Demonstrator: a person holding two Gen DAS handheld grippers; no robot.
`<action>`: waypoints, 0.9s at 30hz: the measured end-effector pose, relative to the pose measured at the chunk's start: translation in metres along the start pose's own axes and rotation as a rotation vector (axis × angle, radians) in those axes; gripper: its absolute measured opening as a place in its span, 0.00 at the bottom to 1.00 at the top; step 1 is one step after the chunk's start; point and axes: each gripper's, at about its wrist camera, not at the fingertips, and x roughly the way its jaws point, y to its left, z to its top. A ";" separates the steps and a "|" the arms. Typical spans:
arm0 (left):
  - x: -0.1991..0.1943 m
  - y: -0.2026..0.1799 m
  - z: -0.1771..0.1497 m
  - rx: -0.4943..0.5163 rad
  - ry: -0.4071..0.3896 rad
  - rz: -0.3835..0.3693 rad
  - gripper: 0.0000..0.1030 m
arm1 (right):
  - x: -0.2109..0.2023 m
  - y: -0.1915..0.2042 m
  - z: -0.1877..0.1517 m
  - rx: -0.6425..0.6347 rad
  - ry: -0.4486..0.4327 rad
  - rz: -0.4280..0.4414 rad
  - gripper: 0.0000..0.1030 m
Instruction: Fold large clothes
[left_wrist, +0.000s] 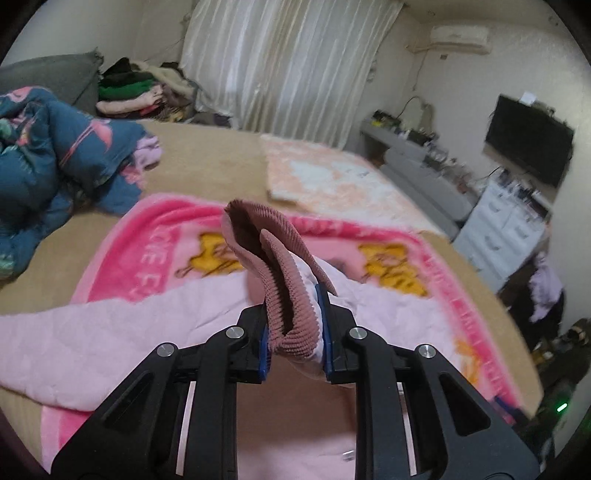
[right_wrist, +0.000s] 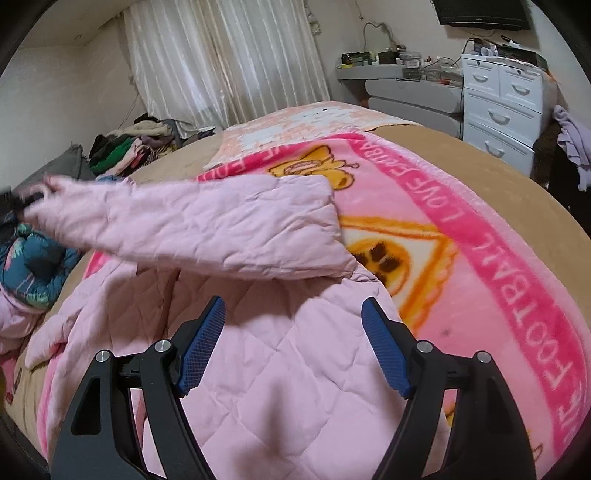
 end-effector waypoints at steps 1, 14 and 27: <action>0.006 0.004 -0.006 0.000 0.013 0.017 0.12 | 0.002 0.002 0.001 -0.007 0.002 -0.001 0.73; 0.073 0.072 -0.097 -0.100 0.223 0.103 0.13 | 0.061 0.045 0.035 -0.145 0.096 -0.004 0.73; 0.087 0.087 -0.124 -0.124 0.261 0.121 0.20 | 0.154 0.048 0.050 -0.194 0.279 -0.034 0.73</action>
